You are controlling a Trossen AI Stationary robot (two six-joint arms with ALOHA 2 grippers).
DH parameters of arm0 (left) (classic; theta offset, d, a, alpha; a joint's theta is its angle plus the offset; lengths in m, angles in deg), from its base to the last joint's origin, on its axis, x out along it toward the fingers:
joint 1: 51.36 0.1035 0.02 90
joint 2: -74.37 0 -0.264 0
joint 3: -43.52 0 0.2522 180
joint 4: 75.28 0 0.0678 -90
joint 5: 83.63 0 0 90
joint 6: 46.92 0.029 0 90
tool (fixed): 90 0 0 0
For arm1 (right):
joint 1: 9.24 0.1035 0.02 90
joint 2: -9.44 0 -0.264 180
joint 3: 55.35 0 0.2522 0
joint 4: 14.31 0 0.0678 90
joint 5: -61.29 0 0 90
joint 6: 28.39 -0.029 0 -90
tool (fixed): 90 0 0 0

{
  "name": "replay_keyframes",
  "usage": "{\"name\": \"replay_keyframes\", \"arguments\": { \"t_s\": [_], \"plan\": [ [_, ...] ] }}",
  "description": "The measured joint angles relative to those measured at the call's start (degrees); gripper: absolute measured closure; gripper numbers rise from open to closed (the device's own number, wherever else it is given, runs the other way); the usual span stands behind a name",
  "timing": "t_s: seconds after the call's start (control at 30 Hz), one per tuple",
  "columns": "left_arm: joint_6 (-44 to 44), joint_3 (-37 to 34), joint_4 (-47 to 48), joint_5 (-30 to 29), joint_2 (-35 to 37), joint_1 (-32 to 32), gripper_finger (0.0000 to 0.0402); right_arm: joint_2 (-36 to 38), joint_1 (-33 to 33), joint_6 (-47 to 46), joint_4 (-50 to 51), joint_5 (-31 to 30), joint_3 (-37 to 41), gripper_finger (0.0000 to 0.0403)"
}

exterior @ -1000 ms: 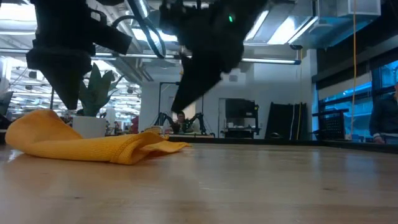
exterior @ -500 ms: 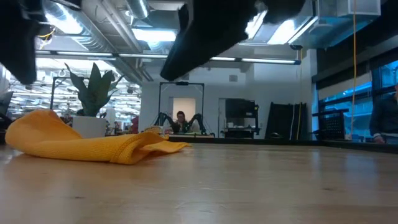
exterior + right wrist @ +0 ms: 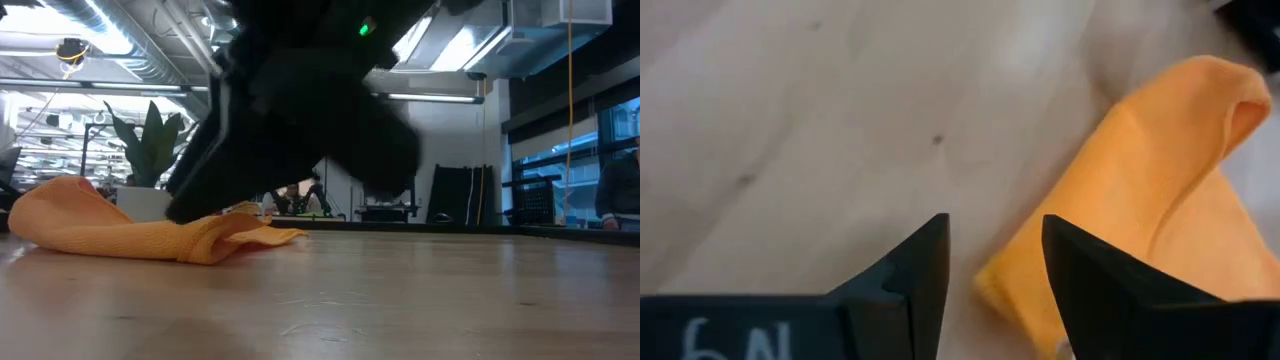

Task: Roll microfiber towels into tight, uniform cylinder then place into a basket
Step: Roll the orange microfiber towel

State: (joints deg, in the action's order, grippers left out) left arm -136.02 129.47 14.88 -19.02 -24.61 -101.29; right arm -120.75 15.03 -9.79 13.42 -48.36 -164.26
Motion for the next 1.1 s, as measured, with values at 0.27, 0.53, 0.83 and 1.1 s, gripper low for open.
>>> {"name": "replay_keyframes", "arguments": {
  "t_s": [0.27, 0.53, 0.83, 1.1],
  "plan": [
    [-0.98, 0.00, -0.39, -0.61, -0.02, -0.92, 0.0317, -2.84, -2.84, -1.60, -0.68, -0.19, 0.00, 0.0241],
    [-0.98, 0.00, -0.57, -0.61, -0.02, -0.85, 0.0317, -3.28, -4.17, -8.93, 1.45, -0.07, -0.11, 0.0241],
    [-0.67, 0.00, -1.48, -3.31, -0.02, -0.88, 0.0317, -3.23, -4.24, -15.08, 4.94, -4.30, -0.15, 0.0286],
    [20.22, -5.85, -16.59, -5.48, -0.02, -0.84, 0.0317, -3.23, -4.52, -15.39, 5.46, -3.89, -0.04, 0.0390]
  ]
}}
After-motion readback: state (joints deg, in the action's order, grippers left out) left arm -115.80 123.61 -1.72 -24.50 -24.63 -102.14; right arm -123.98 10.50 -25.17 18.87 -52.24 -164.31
